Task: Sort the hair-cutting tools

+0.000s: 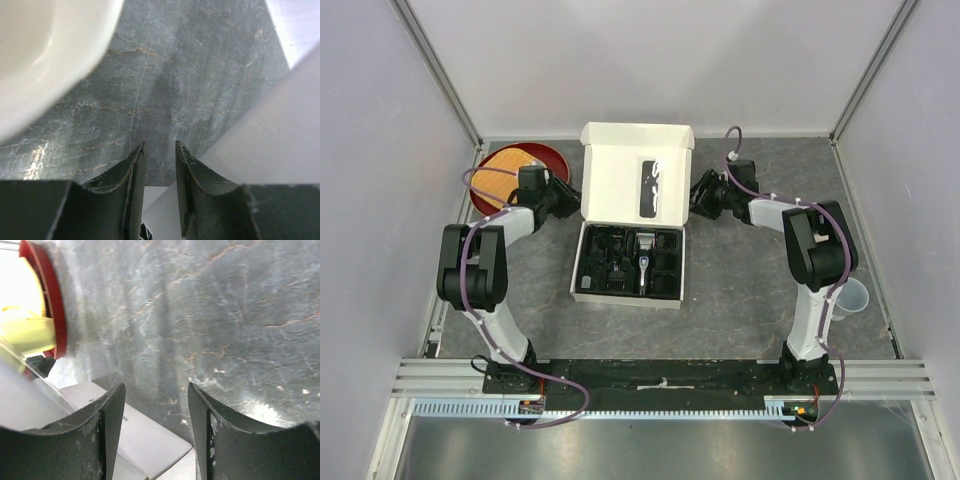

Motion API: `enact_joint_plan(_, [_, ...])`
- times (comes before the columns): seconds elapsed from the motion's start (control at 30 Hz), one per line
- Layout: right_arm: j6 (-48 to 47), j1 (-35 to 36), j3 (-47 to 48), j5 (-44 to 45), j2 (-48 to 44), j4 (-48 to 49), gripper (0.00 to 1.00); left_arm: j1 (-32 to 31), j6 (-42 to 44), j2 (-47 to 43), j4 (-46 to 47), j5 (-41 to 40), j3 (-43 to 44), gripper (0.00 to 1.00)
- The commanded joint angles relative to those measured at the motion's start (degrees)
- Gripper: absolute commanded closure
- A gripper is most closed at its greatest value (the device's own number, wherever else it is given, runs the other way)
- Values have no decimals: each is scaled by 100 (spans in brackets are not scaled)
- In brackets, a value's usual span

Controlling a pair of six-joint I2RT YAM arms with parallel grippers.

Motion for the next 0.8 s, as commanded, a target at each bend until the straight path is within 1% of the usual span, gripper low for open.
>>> enact_joint_plan(0.0, [235,90,-181,-514,-632,831,39,-54,256,-615,354,404,-265,63])
enact_joint_plan(0.17, [490,90,-480,-725,-983,1173,39,-54,300,-1011,354,298,-643,63])
enact_joint_plan(0.4, [543,125,-928,-840,-1606,1218,40,-54,186,-1424,389,421,-1004,63])
enact_joint_plan(0.6, [525,195,-1131,-945,-2063,929,42,-54,107,-1863,196,421,-1276,63])
enact_joint_plan(0.77, [332,265,-1184,-866,-2328,560,43,-45,177,-2206,90,333,-1566,63])
